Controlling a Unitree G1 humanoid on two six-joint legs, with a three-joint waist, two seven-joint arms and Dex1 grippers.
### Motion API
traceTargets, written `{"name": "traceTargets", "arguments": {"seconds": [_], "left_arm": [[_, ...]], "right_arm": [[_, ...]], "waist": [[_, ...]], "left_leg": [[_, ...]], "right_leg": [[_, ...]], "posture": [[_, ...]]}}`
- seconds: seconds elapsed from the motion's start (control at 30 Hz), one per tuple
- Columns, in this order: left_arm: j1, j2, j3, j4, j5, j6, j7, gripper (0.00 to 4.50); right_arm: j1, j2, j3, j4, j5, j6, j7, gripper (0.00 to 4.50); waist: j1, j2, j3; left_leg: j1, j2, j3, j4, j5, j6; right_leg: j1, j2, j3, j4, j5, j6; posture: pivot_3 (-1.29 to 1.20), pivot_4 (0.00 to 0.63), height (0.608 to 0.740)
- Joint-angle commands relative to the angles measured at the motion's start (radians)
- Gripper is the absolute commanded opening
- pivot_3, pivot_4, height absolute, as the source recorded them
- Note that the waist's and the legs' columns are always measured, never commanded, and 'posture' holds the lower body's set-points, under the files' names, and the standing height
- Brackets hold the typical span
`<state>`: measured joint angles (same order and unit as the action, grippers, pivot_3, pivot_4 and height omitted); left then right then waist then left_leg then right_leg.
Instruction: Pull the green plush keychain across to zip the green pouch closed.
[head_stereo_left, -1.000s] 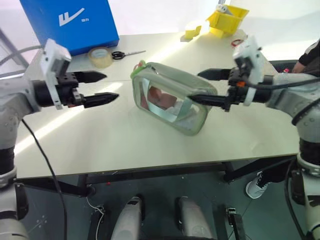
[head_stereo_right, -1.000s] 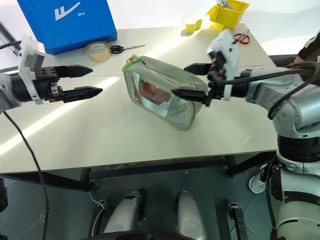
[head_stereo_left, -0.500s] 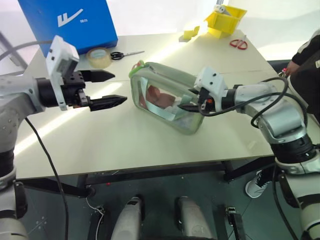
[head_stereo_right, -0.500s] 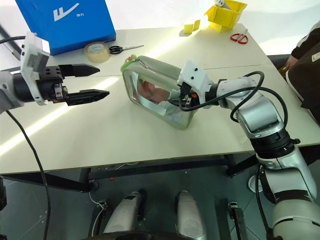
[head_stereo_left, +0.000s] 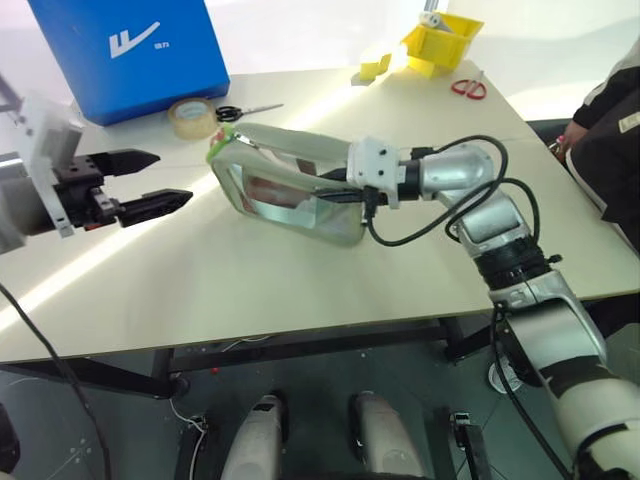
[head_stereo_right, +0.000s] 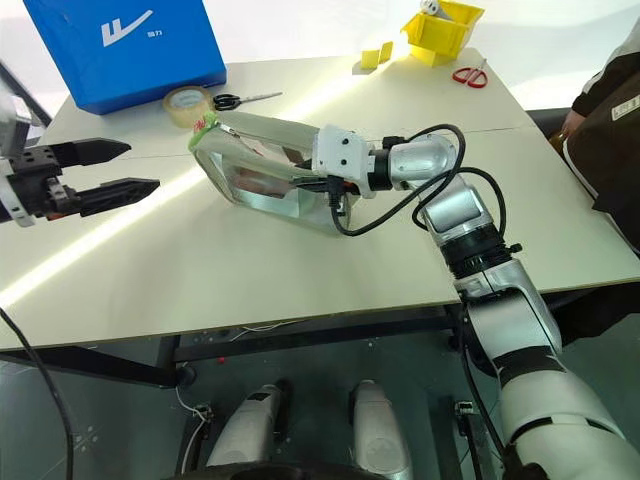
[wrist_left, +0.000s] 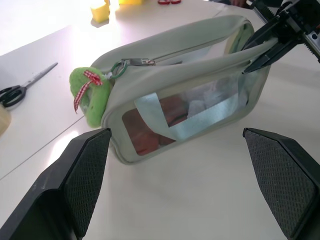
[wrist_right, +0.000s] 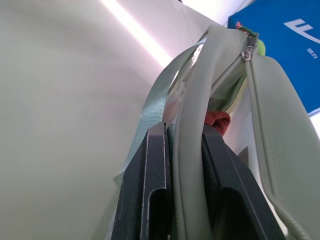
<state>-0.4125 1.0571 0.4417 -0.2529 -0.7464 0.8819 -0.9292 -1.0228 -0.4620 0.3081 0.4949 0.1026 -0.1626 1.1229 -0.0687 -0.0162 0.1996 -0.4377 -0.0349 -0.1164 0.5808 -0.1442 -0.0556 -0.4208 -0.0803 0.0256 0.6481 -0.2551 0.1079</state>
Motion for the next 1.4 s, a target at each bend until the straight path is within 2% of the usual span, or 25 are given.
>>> {"name": "traceTargets", "arguments": {"seconds": [0.03, 0.1, 0.3, 0.4, 0.6, 0.9, 1.1, 1.2, 1.4], "left_arm": [[0.025, 0.009, 0.055, -0.049, -0.013, -0.005, 0.017, 4.5], [0.027, 0.003, 0.059, -0.056, -0.023, -0.003, 0.031, 4.5], [0.005, -0.01, 0.023, -0.054, -0.034, -0.019, 0.05, 4.5], [-0.014, -0.015, 0.012, -0.05, -0.037, -0.018, 0.059, 4.5], [-0.019, -0.015, 0.001, -0.044, -0.035, -0.025, 0.057, 4.5], [-0.02, -0.033, -0.019, -0.045, -0.031, -0.037, 0.066, 4.5], [-0.02, -0.051, -0.046, -0.032, -0.018, -0.057, 0.07, 4.5], [-0.027, -0.058, -0.063, -0.02, -0.007, -0.069, 0.073, 4.5], [-0.026, -0.045, -0.061, 0.014, 0.019, -0.088, 0.056, 4.5]], "right_arm": [[-0.064, 0.041, -0.046, 0.108, 0.01, -0.119, 0.022, 0.71], [-0.116, 0.064, -0.08, 0.188, 0.014, -0.178, 0.004, 0.71], [-0.256, 0.148, -0.152, 0.387, -0.021, -0.273, -0.171, 0.71], [-0.238, 0.166, -0.137, 0.404, -0.037, -0.345, -0.132, 0.71], [-0.179, 0.134, -0.101, 0.42, -0.073, -0.425, -0.004, 0.71], [-0.178, 0.081, -0.127, 0.496, -0.078, -0.44, 0.063, 0.71], [-0.165, 0.071, -0.134, 0.463, -0.064, -0.405, 0.086, 0.71], [-0.155, 0.08, -0.141, 0.428, -0.047, -0.364, 0.102, 1.5], [-0.134, 0.053, -0.176, 0.289, 0.005, -0.227, 0.134, 4.48]], "waist": [[-0.003, 0.0, 0.0], [-0.004, 0.0, 0.0], [-0.002, 0.0, 0.0], [0.0, 0.0, 0.0], [0.001, 0.0, 0.0], [-0.001, 0.0, 0.0], [0.001, 0.0, 0.0], [0.0, 0.0, 0.0], [0.0, 0.0, 0.0]], "left_leg": [[0.001, 0.0, 0.0, 0.0, 0.0, 0.0], [0.002, 0.0, 0.0, -0.001, 0.0, -0.001], [0.004, 0.002, 0.0, -0.003, 0.002, -0.003], [0.004, 0.003, 0.0, -0.004, 0.002, -0.003], [0.004, 0.002, 0.0, -0.004, 0.002, -0.003], [0.013, 0.003, 0.0, -0.005, 0.002, -0.003], [0.013, 0.003, 0.0, -0.004, 0.002, -0.003], [0.013, 0.003, 0.0, -0.004, 0.002, -0.003], [0.013, 0.003, 0.0, -0.004, 0.002, -0.003]], "right_leg": [[0.0, 0.0, 0.0, 0.0, 0.0, 0.0], [0.001, 0.001, 0.001, 0.001, 0.0, 0.0], [0.0, 0.003, 0.001, 0.003, 0.001, -0.002], [0.0, 0.003, 0.001, 0.002, 0.001, -0.001], [0.001, 0.003, 0.0, 0.001, 0.001, -0.001], [0.009, 0.003, 0.0, 0.002, -0.001, -0.004], [0.01, 0.003, 0.0, 0.001, -0.001, -0.005], [0.01, 0.003, 0.0, 0.001, -0.001, -0.004], [0.01, 0.003, 0.0, 0.001, -0.001, -0.004]], "posture": [[0.0, 0.15, 0.74], [0.0, 0.15, 0.74], [0.0, 0.15, 0.74], [0.0, 0.15, 0.74], [0.0, 0.15, 0.74], [0.0, 0.15, 0.74], [0.0, 0.15, 0.74], [0.0, 0.15, 0.74], [0.0, 0.15, 0.74]]}}
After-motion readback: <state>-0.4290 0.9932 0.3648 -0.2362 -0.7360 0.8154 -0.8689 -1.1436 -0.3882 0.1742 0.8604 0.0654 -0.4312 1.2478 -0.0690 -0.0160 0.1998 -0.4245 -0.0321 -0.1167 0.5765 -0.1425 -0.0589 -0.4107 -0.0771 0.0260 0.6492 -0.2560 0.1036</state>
